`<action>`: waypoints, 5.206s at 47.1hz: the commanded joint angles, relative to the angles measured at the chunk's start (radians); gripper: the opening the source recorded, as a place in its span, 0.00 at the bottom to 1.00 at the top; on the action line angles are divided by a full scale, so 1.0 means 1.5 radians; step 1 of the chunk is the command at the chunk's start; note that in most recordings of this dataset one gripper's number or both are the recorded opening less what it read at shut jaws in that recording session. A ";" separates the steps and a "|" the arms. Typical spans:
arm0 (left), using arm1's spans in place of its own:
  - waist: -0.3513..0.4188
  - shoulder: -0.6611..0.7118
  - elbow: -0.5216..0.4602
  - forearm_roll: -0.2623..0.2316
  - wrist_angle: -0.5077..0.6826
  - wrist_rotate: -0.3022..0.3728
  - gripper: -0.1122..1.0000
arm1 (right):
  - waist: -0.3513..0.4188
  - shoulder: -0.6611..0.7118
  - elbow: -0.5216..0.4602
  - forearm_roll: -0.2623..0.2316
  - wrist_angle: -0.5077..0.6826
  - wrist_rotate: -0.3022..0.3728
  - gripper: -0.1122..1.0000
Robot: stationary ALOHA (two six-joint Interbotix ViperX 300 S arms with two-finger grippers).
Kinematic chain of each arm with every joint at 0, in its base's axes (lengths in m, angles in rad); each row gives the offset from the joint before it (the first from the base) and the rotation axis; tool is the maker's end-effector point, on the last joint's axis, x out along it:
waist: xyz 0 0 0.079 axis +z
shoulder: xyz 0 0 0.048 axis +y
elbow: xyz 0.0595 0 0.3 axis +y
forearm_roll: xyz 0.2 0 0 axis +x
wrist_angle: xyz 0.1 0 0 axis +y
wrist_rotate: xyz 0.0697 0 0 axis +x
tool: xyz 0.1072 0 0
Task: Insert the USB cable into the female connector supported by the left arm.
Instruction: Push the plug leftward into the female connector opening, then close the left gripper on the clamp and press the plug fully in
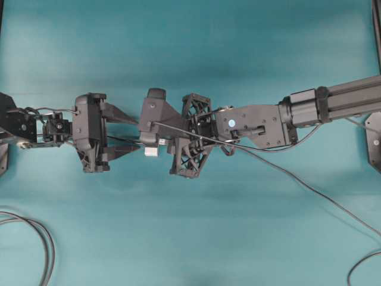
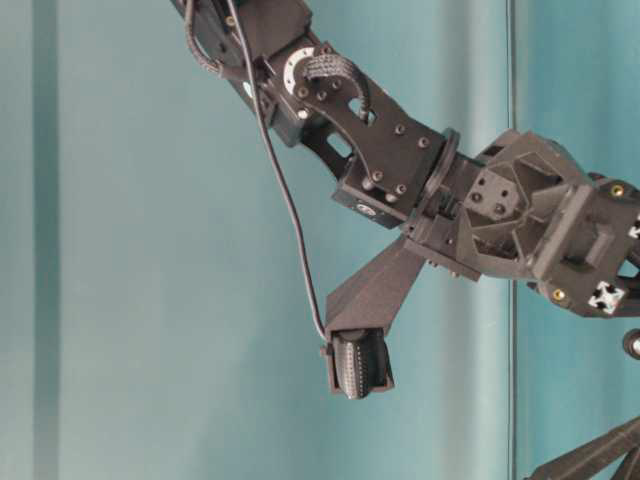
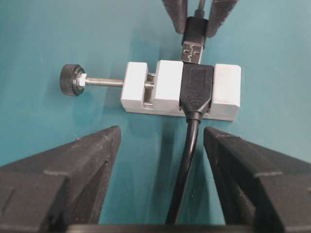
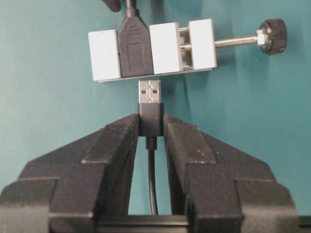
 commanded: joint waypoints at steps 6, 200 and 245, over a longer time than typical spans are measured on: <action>0.005 -0.005 -0.005 0.001 -0.003 0.011 0.79 | 0.001 -0.022 -0.007 -0.004 -0.004 0.002 0.29; -0.005 0.020 -0.062 0.004 0.042 0.017 0.80 | -0.007 0.020 -0.083 -0.054 -0.007 -0.044 0.29; -0.006 0.020 -0.098 0.020 0.051 0.040 0.68 | 0.006 0.027 -0.111 -0.054 0.012 -0.109 0.29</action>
